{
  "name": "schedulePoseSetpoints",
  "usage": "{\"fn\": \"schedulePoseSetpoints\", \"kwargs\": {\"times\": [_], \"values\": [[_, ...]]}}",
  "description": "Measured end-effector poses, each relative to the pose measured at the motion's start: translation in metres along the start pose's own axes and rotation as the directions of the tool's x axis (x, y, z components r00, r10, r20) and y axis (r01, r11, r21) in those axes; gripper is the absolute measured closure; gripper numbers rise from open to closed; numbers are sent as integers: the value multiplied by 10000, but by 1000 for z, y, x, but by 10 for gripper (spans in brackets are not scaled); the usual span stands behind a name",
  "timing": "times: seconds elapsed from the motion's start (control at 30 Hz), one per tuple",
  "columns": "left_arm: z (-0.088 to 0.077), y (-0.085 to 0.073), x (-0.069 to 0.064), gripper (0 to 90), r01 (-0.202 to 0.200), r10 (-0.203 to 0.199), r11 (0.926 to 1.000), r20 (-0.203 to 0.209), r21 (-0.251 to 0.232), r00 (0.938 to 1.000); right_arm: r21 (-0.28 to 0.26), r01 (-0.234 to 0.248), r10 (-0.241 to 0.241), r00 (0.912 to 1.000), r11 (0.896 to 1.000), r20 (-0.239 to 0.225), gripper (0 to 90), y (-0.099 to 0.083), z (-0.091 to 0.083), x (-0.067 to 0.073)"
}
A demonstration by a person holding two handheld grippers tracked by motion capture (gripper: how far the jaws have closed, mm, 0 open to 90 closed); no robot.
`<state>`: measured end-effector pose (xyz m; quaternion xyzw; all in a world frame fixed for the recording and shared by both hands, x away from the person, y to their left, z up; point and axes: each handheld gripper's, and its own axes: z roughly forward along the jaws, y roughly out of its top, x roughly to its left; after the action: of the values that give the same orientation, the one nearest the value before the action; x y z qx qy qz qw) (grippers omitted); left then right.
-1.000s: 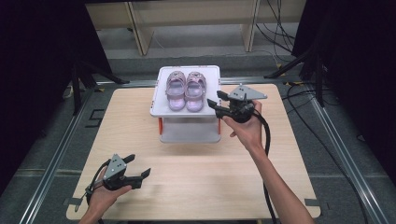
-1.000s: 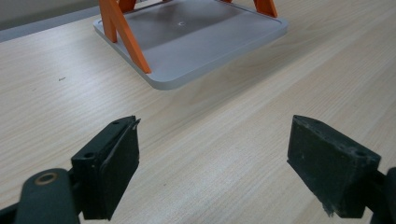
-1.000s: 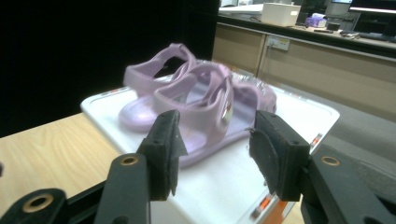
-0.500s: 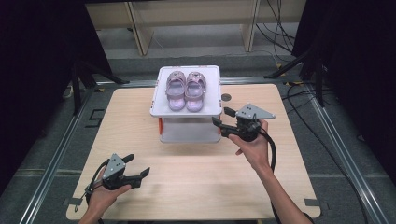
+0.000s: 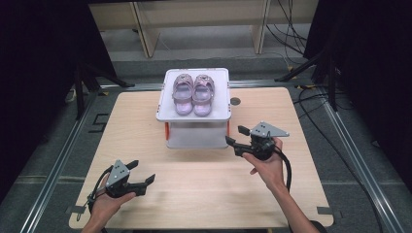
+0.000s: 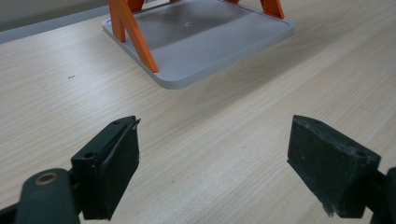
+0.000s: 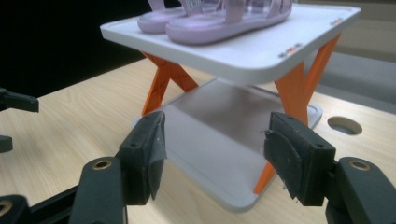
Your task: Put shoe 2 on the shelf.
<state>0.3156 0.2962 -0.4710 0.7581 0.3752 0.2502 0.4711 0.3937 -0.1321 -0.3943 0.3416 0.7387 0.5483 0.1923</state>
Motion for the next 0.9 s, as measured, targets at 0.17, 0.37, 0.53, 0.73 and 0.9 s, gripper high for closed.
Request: {"fn": "schedulePoseSetpoints", "kwargs": {"times": [0.17, 0.37, 0.53, 0.73, 0.9], "values": [[0, 0, -1, 163, 5, -6, 10000, -14, -55, 10000, 158, 230, -230, 9997, 9996, 21, 376, -8, -4, 0], [-2, 0, -1, 163, -50, 50, 10000, -4, 6, 10000, 328, -74, 72, 10000, 9994, 63, 367, -21, -12, 3], [-2, 1, 0, 163, -3, 3, 10000, -45, -41, 10000, 514, -131, 130, 9999, 9986, 26, 333, -35, -18, 3], [-1, 1, 1, 163, -32, 32, 10000, 1, -34, 10000, 879, -447, 470, 9986, 9951, -240, 206, -50, -22, 8], [-1, 0, 2, 163, 0, 0, 10000, -63, -4, 10000, 1412, -466, 544, 9972, 9889, -518, 170, -60, -22, 17]]}}
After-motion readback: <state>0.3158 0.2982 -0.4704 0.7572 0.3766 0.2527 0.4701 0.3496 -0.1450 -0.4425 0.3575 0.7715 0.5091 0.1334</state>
